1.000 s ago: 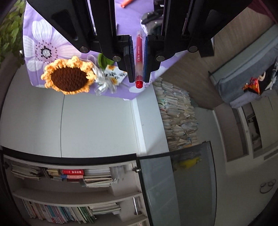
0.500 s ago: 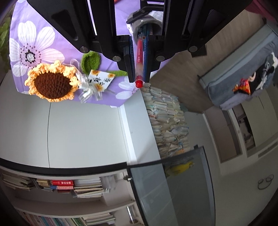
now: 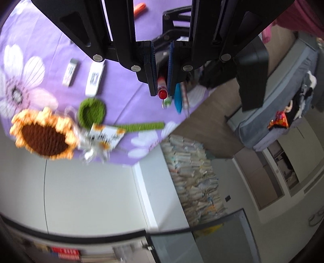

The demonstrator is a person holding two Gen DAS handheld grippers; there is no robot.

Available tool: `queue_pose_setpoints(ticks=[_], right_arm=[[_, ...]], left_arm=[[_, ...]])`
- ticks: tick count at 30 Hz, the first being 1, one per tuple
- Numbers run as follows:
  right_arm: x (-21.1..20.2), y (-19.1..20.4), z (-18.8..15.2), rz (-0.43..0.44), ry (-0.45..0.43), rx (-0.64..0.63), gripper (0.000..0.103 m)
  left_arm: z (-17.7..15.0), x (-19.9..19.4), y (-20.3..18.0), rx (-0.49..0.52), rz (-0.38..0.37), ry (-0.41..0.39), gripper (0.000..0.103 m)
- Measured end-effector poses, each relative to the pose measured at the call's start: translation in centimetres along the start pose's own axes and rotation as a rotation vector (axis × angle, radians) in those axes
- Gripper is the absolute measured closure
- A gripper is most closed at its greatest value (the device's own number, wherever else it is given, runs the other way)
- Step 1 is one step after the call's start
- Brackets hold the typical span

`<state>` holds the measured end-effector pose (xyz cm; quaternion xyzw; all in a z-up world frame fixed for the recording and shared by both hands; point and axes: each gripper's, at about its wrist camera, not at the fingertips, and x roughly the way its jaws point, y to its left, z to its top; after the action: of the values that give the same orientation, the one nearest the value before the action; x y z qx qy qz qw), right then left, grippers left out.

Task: Organize stationery
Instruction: 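Lift the red pen with the right gripper and drop it into the cup, then move the right gripper to the table and grasp the silver pen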

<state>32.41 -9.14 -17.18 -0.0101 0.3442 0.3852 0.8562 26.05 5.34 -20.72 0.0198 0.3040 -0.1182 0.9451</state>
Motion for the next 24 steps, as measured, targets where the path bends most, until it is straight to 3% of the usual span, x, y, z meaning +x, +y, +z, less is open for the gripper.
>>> queue_pose_setpoints(ticks=[4,6,8,11,15,18,24], right_arm=[[-1.6,-1.5,-0.7,0.050,-0.027,0.077,0.085],[-3.2,-2.3,-0.9,0.016,-0.066,0.094,0.071],[-4.8,-3.3,-1.1,-0.016,-0.107,0.118,0.050],[-6.6,-4.9,-1.5,-0.103,-0.146,0.141,0.049],[-4.3,-7.1,-2.8,-0.313,0.034,0.110,0.049],[-1.2,-9.5,-4.9,-0.331,0.177,0.173,0.049],[1.6,-10.2,-5.9,-0.368,0.248,0.137,0.049]], left_arm=[[0.0,-0.1,0.0,-0.005,-0.003,-0.001,0.030],[0.0,0.0,0.0,-0.006,-0.003,0.001,0.030],[0.0,0.0,0.0,-0.003,-0.001,0.001,0.030],[0.0,0.0,0.1,-0.004,0.000,0.001,0.030],[0.1,0.0,0.1,-0.004,0.000,0.001,0.030],[0.1,0.0,0.2,-0.005,-0.001,0.001,0.030],[0.0,0.1,0.3,-0.006,-0.002,0.009,0.030]])
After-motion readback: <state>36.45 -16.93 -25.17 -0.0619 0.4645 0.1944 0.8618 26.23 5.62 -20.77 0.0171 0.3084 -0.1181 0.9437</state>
